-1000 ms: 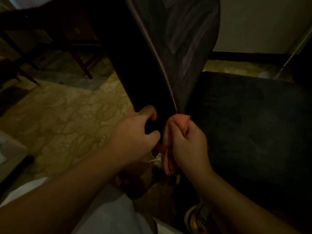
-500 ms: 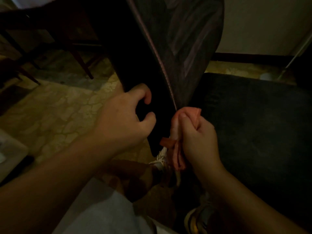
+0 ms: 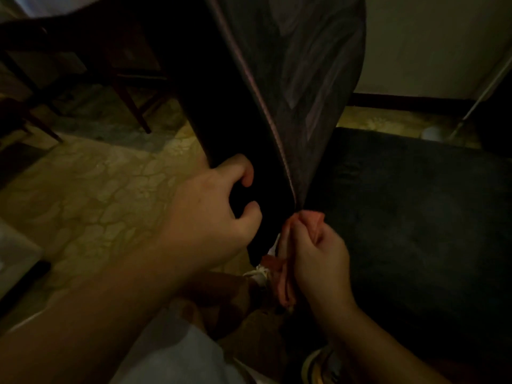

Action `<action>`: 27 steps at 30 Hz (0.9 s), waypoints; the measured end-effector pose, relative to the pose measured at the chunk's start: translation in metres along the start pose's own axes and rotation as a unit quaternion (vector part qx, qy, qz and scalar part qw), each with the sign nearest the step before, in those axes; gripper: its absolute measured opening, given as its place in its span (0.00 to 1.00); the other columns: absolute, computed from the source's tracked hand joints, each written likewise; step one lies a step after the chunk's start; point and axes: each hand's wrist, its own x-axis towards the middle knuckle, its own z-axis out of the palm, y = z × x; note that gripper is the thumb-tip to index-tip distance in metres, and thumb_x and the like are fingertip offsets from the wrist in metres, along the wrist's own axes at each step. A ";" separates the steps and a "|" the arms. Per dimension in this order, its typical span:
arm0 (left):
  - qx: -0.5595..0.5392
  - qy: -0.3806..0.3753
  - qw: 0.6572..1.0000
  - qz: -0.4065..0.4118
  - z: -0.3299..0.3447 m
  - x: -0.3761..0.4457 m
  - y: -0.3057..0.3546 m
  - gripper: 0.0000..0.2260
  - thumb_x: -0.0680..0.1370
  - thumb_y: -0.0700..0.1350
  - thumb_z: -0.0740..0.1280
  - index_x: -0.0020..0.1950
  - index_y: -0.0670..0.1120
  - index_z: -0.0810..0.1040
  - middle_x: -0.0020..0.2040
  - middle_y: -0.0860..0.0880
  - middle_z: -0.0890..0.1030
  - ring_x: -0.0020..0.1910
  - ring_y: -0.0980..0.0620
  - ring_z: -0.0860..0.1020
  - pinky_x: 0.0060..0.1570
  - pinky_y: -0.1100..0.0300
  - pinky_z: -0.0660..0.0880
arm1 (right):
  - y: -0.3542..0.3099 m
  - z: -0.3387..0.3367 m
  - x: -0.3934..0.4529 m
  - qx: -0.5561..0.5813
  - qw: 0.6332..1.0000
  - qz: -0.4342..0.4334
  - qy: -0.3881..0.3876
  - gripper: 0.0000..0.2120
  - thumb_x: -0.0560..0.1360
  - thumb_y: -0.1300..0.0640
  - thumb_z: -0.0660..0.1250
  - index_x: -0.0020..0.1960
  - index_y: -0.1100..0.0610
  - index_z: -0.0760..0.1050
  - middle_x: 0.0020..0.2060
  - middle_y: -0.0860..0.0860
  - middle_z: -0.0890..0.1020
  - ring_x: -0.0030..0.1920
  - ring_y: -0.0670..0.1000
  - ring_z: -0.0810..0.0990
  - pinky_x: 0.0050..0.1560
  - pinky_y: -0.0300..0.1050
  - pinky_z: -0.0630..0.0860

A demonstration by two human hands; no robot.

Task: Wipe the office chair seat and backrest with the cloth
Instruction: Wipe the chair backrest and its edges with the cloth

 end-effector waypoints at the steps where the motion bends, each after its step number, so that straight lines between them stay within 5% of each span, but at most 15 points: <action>1: 0.003 -0.004 1.000 0.000 0.000 0.001 0.000 0.12 0.70 0.58 0.65 0.50 0.57 0.69 0.48 0.52 0.76 0.42 0.54 0.76 0.41 0.52 0.78 | 0.005 -0.001 0.002 -0.011 1.000 0.016 0.010 0.12 0.82 0.50 0.68 0.44 0.55 0.82 0.37 0.55 0.85 0.44 0.60 0.86 0.44 0.50 0.84; 3: 0.004 -0.011 1.000 -0.004 0.000 0.002 0.000 0.12 0.70 0.57 0.65 0.50 0.57 0.68 0.47 0.52 0.75 0.41 0.54 0.75 0.39 0.56 0.75 | 0.003 -0.002 0.003 -0.014 0.999 0.030 0.004 0.11 0.83 0.52 0.67 0.45 0.55 0.83 0.38 0.55 0.86 0.43 0.58 0.87 0.43 0.50 0.85; 6: 0.009 -0.028 1.000 -0.002 0.000 0.003 0.001 0.12 0.70 0.59 0.64 0.50 0.59 0.67 0.47 0.52 0.74 0.38 0.55 0.74 0.36 0.61 0.69 | -0.017 -0.002 -0.005 -0.004 1.000 -0.018 -0.023 0.12 0.83 0.53 0.67 0.42 0.54 0.80 0.35 0.55 0.83 0.37 0.55 0.84 0.41 0.65 0.85; 9: 0.021 -0.040 0.999 -0.004 -0.002 0.000 0.002 0.12 0.70 0.59 0.63 0.50 0.58 0.68 0.45 0.52 0.74 0.36 0.56 0.73 0.33 0.65 0.63 | -0.039 -0.007 -0.007 -0.011 0.998 -0.050 -0.029 0.09 0.83 0.57 0.67 0.45 0.57 0.81 0.35 0.55 0.82 0.35 0.48 0.81 0.34 0.49 0.82; 13: 0.019 -0.054 0.998 -0.021 -0.005 0.000 0.006 0.13 0.70 0.60 0.62 0.50 0.58 0.68 0.44 0.53 0.72 0.33 0.57 0.71 0.30 0.66 0.60 | -0.042 -0.012 -0.004 -0.043 0.997 0.057 -0.031 0.12 0.84 0.55 0.65 0.46 0.58 0.82 0.35 0.53 0.84 0.37 0.49 0.83 0.33 0.39 0.78; 19: 0.009 -0.069 0.997 -0.024 -0.007 0.003 0.006 0.12 0.70 0.59 0.63 0.49 0.58 0.67 0.38 0.54 0.66 0.33 0.58 0.70 0.30 0.69 0.57 | -0.075 -0.011 0.003 -0.047 0.997 0.048 -0.037 0.13 0.84 0.54 0.66 0.46 0.60 0.81 0.31 0.50 0.80 0.32 0.46 0.78 0.33 0.41 0.76; 24: 0.005 -0.070 0.997 -0.019 -0.007 -0.001 0.009 0.11 0.70 0.59 0.63 0.49 0.57 0.68 0.39 0.54 0.68 0.35 0.58 0.69 0.32 0.64 0.59 | -0.067 -0.017 -0.007 -0.018 0.967 0.246 -0.064 0.14 0.83 0.50 0.64 0.49 0.58 0.84 0.30 0.53 0.85 0.29 0.48 0.84 0.33 0.41 0.76; 27: 0.007 -0.066 0.998 -0.011 -0.006 -0.001 0.009 0.12 0.69 0.61 0.61 0.49 0.59 0.66 0.41 0.56 0.69 0.37 0.58 0.68 0.34 0.68 0.58 | -0.073 -0.021 -0.003 -0.008 0.961 0.267 -0.075 0.18 0.81 0.45 0.67 0.42 0.57 0.86 0.29 0.53 0.83 0.28 0.50 0.82 0.37 0.47 0.74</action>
